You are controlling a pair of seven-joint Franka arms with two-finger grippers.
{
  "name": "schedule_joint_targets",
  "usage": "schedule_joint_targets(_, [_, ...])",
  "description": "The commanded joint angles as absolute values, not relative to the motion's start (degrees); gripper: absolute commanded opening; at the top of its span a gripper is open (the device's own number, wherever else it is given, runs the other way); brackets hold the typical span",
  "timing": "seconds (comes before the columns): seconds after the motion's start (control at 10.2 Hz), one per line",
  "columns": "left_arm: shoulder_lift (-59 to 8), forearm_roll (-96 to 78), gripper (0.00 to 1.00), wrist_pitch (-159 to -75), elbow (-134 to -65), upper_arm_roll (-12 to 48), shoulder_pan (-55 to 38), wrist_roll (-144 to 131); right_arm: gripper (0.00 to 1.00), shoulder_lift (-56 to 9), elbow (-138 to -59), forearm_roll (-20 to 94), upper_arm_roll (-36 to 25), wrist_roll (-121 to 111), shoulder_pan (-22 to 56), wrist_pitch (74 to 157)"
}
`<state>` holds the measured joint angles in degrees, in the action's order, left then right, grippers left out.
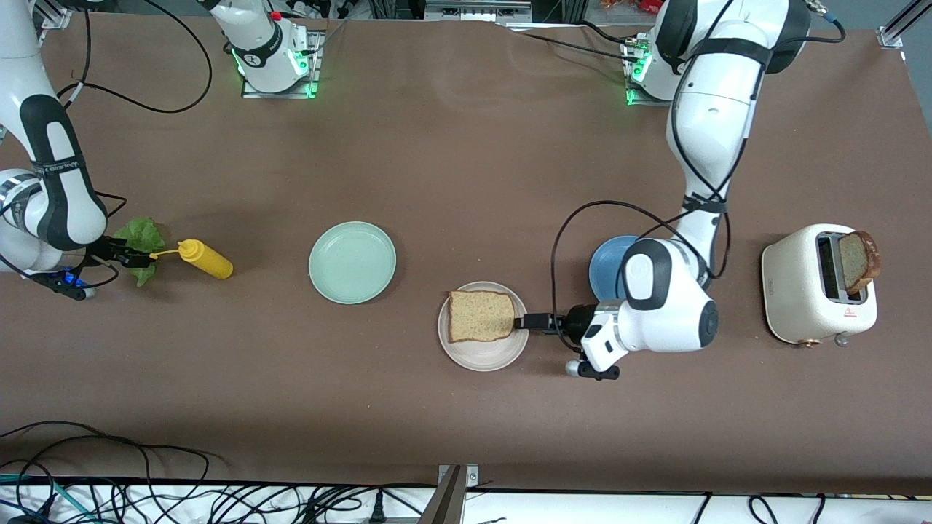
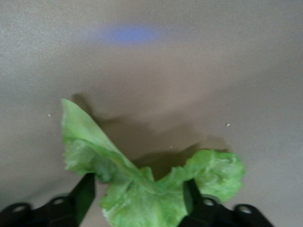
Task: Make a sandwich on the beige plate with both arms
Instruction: 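Release the bread with the left gripper while the right gripper grasps lettuce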
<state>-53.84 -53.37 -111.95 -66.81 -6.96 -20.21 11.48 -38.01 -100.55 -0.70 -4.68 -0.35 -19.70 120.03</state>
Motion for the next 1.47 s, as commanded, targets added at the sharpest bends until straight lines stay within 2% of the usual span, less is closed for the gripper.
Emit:
schedule_joint_targets(0.0, [-51.51, -47.32, 1.00, -106.62, -66.80, -6.94, -17.59, 11.78, 0.23, -37.79, -101.43, -1.41, -4.13, -1.75, -20.83, 120.59])
schedule_joint_targets(0.1, [-50.46, -43.28, 1.00, -106.35, -67.23, -6.94, -16.97, 11.69, 0.04, -37.71, -101.34, -1.23, -4.04, -1.76, -20.83, 120.24])
schedule_joint_targets(0.2, [-49.67, -39.07, 1.00, -104.69, -67.41, -7.03, -16.44, 11.60, 0.00, -37.44, -101.16, -1.06, -4.04, -1.84, -20.83, 120.15])
schedule_joint_targets(0.39, [-47.12, -30.54, 1.00, -99.60, -67.32, -7.38, -13.81, 11.60, 0.00, -35.43, -100.64, -1.05, -4.04, -1.85, -20.74, 117.53])
schedule_joint_targets(0.68, [-43.52, -20.86, 1.00, -94.23, -67.41, -7.47, -11.08, 11.60, 0.00, -30.51, -95.91, -0.71, -3.52, -0.71, -20.13, 104.37])
schedule_joint_targets(1.07, [-38.77, -12.42, 1.00, -87.38, -67.59, -7.82, -7.56, 11.60, 0.00, -28.22, -83.18, 0.35, -2.99, 7.97, -15.92, 83.63])
schedule_joint_targets(1.27, [-36.66, -9.33, 1.00, -85.09, -67.59, -7.82, -6.07, 11.60, 0.00, -28.04, -76.32, 8.04, -2.99, 16.64, -12.59, 77.19])
schedule_joint_targets(1.37, [-35.69, -8.01, 1.00, -84.21, -67.59, -7.91, -5.54, 11.78, 0.00, -28.04, -73.77, 10.96, -2.99, 21.92, -10.48, 76.73])
